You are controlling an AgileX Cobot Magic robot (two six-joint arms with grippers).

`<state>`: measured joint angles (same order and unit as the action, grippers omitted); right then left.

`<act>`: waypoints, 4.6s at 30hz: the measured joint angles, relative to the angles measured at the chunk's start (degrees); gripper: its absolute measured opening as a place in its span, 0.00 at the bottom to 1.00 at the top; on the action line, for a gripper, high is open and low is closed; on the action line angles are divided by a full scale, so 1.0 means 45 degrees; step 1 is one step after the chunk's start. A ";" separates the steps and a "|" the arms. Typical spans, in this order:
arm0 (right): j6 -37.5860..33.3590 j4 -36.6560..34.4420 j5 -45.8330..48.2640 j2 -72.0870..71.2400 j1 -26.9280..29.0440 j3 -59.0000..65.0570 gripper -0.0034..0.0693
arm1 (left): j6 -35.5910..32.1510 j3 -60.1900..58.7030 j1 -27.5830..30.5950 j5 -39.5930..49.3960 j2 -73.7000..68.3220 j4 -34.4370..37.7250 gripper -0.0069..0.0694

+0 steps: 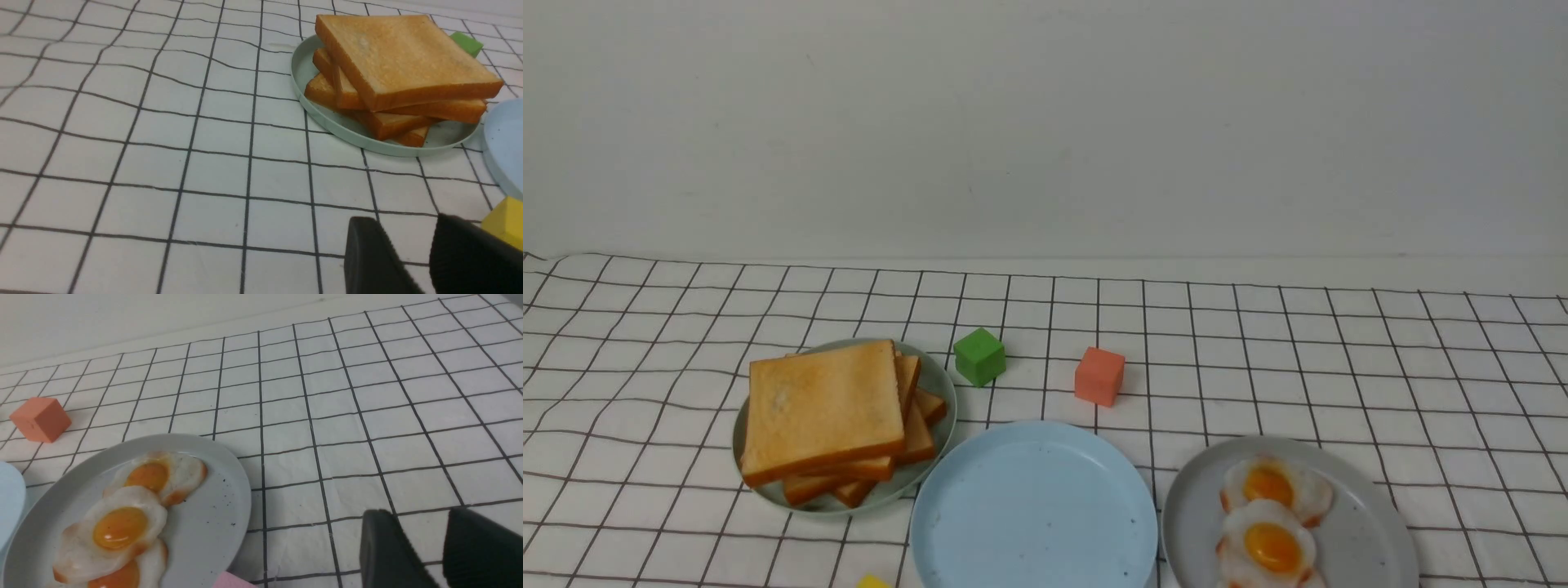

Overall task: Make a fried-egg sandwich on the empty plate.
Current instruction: Use the left arm to grab a slice of bread

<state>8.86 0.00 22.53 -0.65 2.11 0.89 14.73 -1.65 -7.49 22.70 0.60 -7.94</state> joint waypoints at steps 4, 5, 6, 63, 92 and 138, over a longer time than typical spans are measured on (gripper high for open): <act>0.0000 0.0070 -0.0003 0.0000 0.0000 0.0000 0.38 | -0.0094 0.0000 0.0000 0.0000 0.0000 -0.0718 0.40; 0.0000 0.0087 -0.0003 0.0000 0.0000 0.0000 0.38 | -0.0094 0.0000 0.0000 0.0000 0.0000 -0.0736 0.40; 0.0000 0.0135 -0.0003 0.0000 0.0000 0.0000 0.38 | -0.0094 0.0000 0.0000 0.0000 0.0000 -0.0782 0.40; 0.1722 -0.1640 0.3184 1.0869 -0.0225 -1.0159 0.38 | 0.3828 0.9254 0.0000 0.1817 -1.2015 0.2624 0.40; -0.5863 -0.7079 0.4407 1.2372 -0.3259 -1.0146 0.50 | -1.1212 1.3494 0.6843 0.5921 -2.1604 1.4694 0.41; -0.5905 -0.8149 0.4284 1.2437 -0.3259 -1.0146 0.48 | -1.4899 1.5741 0.5833 0.7575 -2.6027 1.6848 0.20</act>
<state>-17.71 -36.67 41.81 55.32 -12.56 -44.77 -52.32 69.19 18.76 56.79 -116.52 67.87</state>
